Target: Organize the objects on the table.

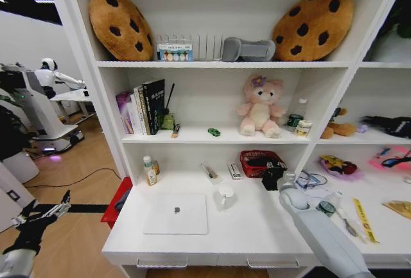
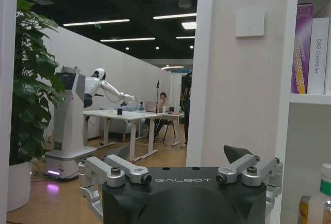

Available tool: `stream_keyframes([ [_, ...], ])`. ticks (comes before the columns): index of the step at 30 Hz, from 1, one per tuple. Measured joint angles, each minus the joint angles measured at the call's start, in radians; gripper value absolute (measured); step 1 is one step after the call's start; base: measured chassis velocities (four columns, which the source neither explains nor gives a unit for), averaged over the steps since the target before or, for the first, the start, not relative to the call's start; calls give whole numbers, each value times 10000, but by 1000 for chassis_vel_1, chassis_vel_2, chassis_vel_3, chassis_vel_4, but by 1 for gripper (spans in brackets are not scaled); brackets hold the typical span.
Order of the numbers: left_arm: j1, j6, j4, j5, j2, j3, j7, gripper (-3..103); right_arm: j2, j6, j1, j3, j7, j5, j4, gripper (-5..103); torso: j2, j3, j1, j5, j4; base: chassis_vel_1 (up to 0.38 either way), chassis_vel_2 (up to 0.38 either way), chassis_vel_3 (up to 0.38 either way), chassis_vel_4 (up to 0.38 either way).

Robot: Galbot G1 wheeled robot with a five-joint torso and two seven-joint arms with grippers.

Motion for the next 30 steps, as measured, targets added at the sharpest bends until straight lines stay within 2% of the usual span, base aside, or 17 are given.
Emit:
stream_keyframes([
  [1, 0, 0, 0, 0, 0, 0, 0, 100, -60, -92, -191, 109, 47, 58, 312, 56, 0, 0, 0, 0, 0, 0, 0, 0, 0],
  [4, 0, 0, 0, 0, 0, 0, 0, 100, -110, -155, -368, 200, 87, 102, 585, 61, 0, 0, 0, 0, 0, 0, 0, 0, 0],
  [6, -1, 0, 1, 0, 0, 0, 0, 100, -301, -423, -1118, 611, 262, 242, 1767, 72, 0, 0, -1, -1, 0, 0, 0, 0, 0],
  [7, -1, 0, 1, 0, 0, 0, 0, 100, -301, -423, -1118, 611, 262, 242, 1767, 72, 0, 0, -1, -1, 0, 0, 0, 0, 0],
  [9, 0, 0, 1, 0, 0, 0, -1, 100, -391, -612, -1746, 914, 389, 324, 2735, 83, 0, 0, 0, -1, -1, 0, 0, 0, 0],
  [10, 0, 0, 1, 0, 0, 0, -1, 100, -391, -612, -1746, 914, 389, 324, 2735, 83, 0, 0, 0, -1, -1, 0, 0, 0, 0],
  [13, 0, 1, 0, 0, 0, 0, -1, 100, -439, -798, -2949, 1368, 555, 331, 4129, 97, 0, -1, -1, 1, 0, 0, 0, 0, 0],
  [20, 0, 0, 0, 0, 0, 0, 2, 100, -35, -961, -5095, 2264, 724, 102, 5618, 100, 1, -1, -2, -1, -2, 0, 0, 0, 0],
  [30, -1, 1, 0, 0, 0, 0, 1, 100, 305, -979, -7059, 3917, 311, 395, 5912, 100, 1, -2, -2, 0, -1, 0, 0, 0, 0],
])
